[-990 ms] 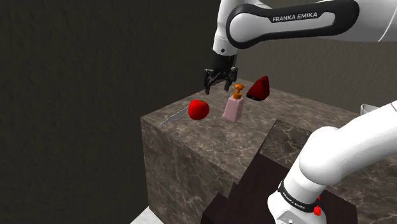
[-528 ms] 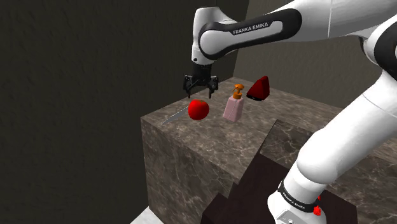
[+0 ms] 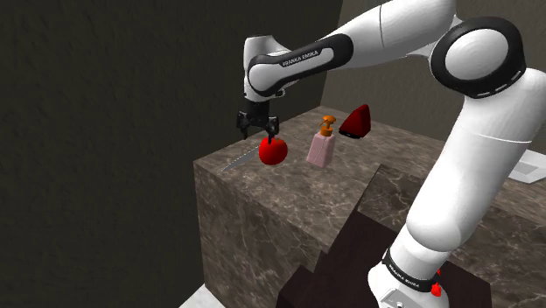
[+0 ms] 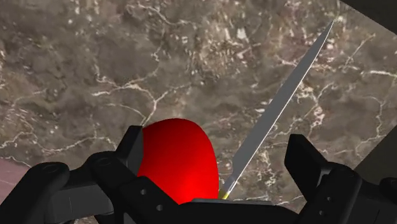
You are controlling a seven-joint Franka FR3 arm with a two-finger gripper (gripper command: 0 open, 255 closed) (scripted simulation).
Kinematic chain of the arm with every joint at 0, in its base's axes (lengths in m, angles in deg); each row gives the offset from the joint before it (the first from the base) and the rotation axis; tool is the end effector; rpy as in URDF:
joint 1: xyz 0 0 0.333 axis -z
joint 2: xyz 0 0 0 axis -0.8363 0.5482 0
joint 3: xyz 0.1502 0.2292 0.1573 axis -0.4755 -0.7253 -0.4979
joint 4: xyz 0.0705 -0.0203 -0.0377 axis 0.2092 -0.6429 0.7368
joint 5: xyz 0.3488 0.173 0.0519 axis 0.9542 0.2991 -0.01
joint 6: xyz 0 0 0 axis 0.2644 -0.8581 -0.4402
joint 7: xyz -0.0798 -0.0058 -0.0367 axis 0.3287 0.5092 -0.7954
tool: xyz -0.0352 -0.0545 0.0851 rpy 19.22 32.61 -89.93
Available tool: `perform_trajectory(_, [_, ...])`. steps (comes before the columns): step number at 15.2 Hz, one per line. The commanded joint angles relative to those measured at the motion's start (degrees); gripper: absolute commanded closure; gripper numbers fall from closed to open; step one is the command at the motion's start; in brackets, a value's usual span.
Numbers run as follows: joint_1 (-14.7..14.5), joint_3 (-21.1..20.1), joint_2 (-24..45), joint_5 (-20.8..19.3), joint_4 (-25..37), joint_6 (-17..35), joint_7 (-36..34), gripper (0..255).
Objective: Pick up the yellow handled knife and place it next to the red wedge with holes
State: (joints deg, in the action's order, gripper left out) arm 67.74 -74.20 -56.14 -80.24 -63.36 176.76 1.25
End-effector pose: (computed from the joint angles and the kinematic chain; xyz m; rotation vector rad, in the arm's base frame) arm 0.5717 0.0410 0.4446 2.5931 -1.6423 0.0741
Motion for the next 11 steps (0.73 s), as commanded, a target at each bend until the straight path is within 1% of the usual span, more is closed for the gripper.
perform_trajectory(1, [0.0, 0.4, 4.9, -1.1, 4.1, 0.1, -5.7, 0])
perform_trajectory(7, [-0.5, 3.6, 17.7, -2.2, 15.5, 0.2, -18.9, 0])
perform_trajectory(8, [-0.5, 3.8, 18.2, -2.2, 16.0, 0.1, -19.3, 0])
perform_trajectory(11, [-0.5, 3.9, 18.9, -2.4, 14.7, 2.1, -19.5, 0])
